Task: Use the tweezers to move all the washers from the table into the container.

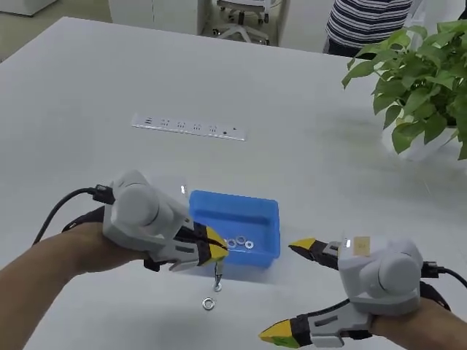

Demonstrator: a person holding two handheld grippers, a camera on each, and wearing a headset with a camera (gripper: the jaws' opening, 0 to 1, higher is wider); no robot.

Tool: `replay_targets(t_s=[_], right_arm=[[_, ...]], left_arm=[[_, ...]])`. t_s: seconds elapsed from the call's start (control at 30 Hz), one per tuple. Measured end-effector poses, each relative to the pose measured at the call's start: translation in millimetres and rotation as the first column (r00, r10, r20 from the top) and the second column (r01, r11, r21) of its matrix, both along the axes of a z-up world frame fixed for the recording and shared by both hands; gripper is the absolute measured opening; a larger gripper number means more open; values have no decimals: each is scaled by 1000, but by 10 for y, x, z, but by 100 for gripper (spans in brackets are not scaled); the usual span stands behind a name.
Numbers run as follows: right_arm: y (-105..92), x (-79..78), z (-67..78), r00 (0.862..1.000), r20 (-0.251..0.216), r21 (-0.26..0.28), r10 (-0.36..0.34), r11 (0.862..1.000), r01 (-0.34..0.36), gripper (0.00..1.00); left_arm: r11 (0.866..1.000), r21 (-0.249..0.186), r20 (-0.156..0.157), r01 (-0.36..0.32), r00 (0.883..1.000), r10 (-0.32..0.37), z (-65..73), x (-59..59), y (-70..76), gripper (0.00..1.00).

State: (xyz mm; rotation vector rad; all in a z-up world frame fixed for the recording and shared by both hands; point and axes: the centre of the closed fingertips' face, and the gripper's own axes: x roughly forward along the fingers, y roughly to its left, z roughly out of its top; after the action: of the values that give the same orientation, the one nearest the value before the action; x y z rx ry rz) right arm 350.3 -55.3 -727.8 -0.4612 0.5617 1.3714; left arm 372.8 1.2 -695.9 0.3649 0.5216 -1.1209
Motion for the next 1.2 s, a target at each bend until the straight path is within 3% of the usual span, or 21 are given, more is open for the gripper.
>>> replay_targets(t_s=[0.2,0.5,0.9,1.2], right_arm=[[83,-11,2,998,19,10,53,999,-54,77],[234,-34,-80,985,52,-22,162,987,-161,57],[405,28,-128,968,63,-38,242,970,-240,42],[545,45,-190,944,81,-64,319,947,-314,33]], left_arm=[[1000,-3,-4,10,1000,-10,-1,-8,-1,5],[1000,-9,-21,30,999,-30,-8,-22,23,5],[998,-15,-33,57,998,-57,-23,-41,1,5],[997,-13,-38,73,997,-73,-27,-41,5,5]])
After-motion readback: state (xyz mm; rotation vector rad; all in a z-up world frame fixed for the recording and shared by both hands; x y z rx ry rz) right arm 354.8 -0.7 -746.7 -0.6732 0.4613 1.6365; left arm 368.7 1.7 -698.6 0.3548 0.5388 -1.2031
